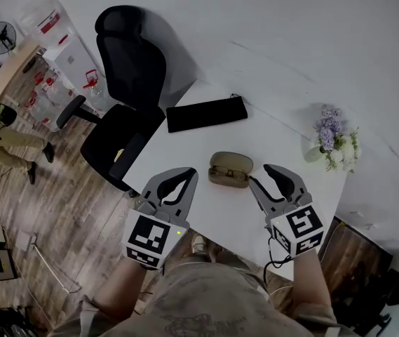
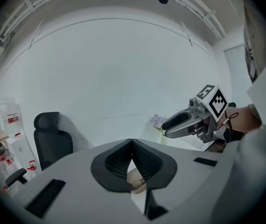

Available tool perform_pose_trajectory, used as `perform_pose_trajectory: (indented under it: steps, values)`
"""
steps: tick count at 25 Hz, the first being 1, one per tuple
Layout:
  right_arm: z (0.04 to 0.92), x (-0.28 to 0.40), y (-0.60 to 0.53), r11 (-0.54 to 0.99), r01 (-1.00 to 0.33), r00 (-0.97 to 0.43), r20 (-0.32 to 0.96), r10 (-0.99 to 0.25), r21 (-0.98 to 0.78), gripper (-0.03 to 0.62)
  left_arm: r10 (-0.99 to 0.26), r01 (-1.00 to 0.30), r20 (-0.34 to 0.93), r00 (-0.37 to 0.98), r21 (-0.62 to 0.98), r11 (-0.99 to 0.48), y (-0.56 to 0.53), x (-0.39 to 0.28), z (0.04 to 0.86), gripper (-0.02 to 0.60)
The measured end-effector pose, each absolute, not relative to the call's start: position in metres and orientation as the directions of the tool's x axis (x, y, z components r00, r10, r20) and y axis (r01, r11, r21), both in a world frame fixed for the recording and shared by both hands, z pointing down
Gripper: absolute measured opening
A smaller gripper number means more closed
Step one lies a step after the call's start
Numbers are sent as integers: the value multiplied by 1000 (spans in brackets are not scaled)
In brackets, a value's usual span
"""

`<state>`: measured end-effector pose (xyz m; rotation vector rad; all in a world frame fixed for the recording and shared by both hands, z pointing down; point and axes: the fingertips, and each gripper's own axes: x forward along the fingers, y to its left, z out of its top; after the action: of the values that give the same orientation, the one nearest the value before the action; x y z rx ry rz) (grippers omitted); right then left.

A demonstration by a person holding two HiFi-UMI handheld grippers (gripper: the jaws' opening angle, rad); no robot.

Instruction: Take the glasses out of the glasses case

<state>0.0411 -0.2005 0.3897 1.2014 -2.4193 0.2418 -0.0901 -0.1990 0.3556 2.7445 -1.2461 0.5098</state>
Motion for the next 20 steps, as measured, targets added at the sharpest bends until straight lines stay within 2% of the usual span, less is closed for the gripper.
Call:
perform_pose_trajectory:
  steps: [8, 20]
  values:
    - [451, 28, -238, 665, -747, -558, 548, -624, -4, 186, -723, -766, 386, 574, -59, -640, -229, -87, 392, 17]
    - [590, 18, -253, 720, -691, -507, 754, -418, -65, 189, -646, -766, 540, 539, -5, -643, -251, -86, 479, 17]
